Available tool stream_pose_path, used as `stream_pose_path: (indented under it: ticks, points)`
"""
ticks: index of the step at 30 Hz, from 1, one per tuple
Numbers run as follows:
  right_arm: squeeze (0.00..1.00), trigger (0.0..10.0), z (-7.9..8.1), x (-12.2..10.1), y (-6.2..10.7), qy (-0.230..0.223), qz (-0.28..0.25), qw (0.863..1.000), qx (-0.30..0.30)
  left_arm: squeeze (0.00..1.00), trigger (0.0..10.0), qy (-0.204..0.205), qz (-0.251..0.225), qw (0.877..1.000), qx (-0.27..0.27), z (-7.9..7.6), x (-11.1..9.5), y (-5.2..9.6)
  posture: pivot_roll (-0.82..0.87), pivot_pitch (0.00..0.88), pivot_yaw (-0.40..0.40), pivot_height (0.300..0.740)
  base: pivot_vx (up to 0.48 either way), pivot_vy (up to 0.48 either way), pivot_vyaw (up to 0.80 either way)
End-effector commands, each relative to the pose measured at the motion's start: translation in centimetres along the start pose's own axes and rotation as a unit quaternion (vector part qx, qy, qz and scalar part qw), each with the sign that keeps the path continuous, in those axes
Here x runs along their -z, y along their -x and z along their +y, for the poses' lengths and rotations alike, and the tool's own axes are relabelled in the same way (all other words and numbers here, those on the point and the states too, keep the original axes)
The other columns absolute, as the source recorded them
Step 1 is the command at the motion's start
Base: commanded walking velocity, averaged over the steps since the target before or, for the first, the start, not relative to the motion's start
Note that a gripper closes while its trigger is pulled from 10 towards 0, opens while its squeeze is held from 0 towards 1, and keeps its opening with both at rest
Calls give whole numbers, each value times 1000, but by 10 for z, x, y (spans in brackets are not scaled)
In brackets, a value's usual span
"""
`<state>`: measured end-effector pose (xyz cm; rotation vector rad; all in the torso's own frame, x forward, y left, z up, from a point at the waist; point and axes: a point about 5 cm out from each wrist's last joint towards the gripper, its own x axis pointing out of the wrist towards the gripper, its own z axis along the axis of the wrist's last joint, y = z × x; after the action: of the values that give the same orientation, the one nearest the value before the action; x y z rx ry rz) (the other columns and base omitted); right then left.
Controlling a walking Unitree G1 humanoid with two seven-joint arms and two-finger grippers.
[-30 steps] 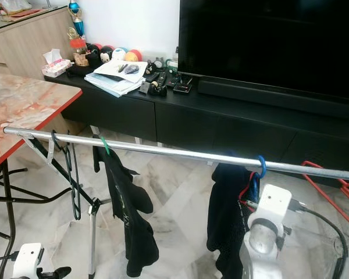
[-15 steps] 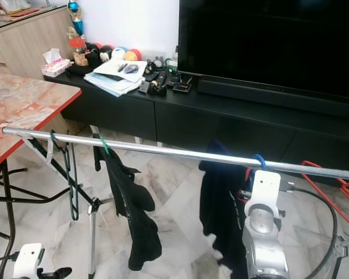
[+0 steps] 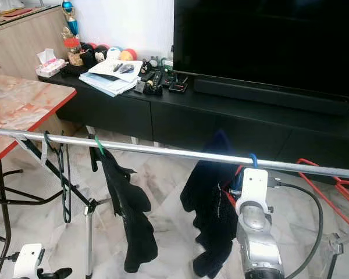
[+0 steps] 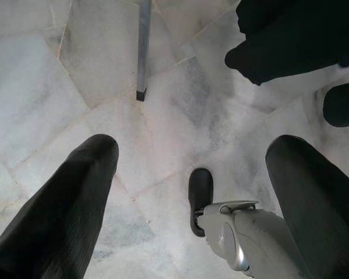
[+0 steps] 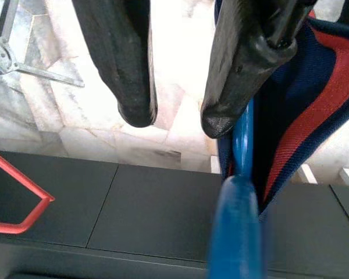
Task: Hang hanger
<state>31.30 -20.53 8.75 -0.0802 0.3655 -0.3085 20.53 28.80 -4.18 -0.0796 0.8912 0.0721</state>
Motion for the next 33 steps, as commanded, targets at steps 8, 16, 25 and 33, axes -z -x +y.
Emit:
stream_pose_path:
  ticks: [8, 16, 25, 33]
  points:
    - [0, 10000, -2, -9, 14, -46, -14, 999, 15, 0, 10000, 8, 4, 1000, -6, 6, 1, 2, 44, 83, 50, 740, 0, 0, 0]
    - [0, 10000, 1, -18, 43, -61, -24, 998, 14, 0, 10000, 11, 3, 1000, -7, 6, 1, 2, 27, 86, 49, 740, 0, 0, 0]
    - [0, 10000, 7, 2, 52, -43, 28, 999, 0, 0, 10000, 15, 2, 1000, -6, 5, 1, 2, 31, 87, 47, 740, 0, 0, 0]
    - [0, 10000, 6, 19, 45, -34, 64, 997, 5, 0, 10000, 18, 1, 1000, -7, 5, 0, 2, 36, 86, 47, 740, 0, 0, 0]
